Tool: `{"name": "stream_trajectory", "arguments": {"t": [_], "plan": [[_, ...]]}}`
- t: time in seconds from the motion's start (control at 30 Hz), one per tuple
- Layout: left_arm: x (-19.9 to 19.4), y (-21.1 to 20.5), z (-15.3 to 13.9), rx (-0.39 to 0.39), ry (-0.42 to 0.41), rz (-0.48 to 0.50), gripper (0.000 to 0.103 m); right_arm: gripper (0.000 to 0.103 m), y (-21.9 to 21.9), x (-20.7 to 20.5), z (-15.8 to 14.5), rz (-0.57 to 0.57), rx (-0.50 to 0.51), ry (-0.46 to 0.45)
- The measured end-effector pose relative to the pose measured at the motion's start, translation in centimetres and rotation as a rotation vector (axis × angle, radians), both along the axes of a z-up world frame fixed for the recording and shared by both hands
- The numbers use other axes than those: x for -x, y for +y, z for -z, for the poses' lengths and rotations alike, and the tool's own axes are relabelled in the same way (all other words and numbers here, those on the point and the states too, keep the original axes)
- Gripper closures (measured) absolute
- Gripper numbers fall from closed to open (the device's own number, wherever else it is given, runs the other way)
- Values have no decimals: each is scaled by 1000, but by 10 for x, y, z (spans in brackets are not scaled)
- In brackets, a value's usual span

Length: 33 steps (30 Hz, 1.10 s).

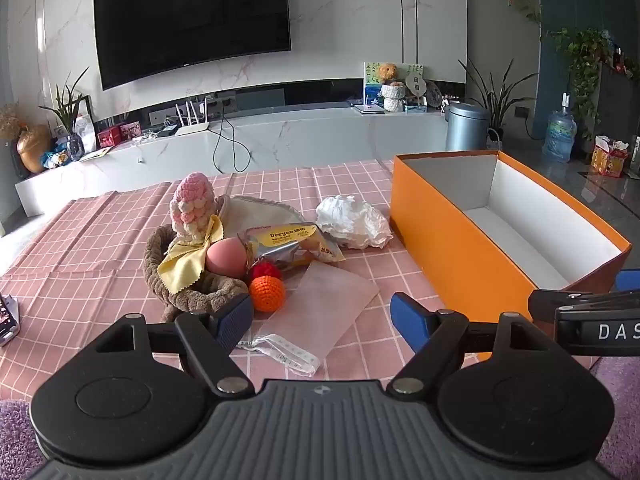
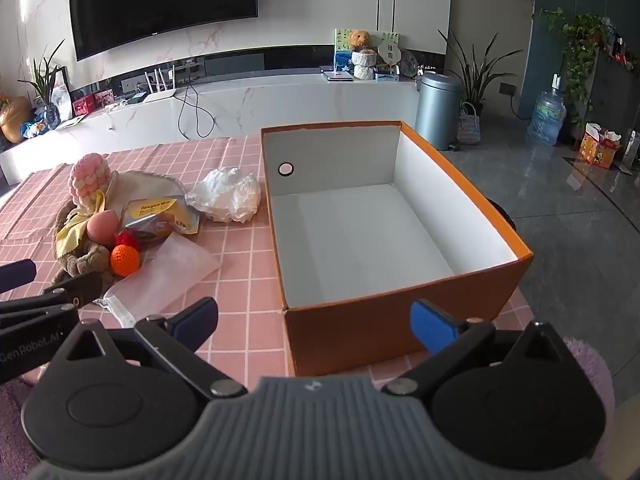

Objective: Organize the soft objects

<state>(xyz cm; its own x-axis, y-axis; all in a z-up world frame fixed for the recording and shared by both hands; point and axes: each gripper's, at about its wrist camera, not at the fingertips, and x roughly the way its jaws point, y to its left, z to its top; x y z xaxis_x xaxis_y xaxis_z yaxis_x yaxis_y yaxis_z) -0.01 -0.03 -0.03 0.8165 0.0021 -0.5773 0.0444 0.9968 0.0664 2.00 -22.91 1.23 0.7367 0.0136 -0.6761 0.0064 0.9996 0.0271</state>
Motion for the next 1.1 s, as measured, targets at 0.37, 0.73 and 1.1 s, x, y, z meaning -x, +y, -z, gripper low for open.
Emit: {"name": "stream_trajectory", "arguments": {"t": [0.37,0.73,1.1], "plan": [[-2,1,4,8,8,6,11,2,2,0,4,2,-6,-2],[-1,-4,0,4,8,16,11,2,-1,0,1,3,-9,1],[0,-5,0,5,7,18,11,2,1,0,1,3,-10,3]]}}
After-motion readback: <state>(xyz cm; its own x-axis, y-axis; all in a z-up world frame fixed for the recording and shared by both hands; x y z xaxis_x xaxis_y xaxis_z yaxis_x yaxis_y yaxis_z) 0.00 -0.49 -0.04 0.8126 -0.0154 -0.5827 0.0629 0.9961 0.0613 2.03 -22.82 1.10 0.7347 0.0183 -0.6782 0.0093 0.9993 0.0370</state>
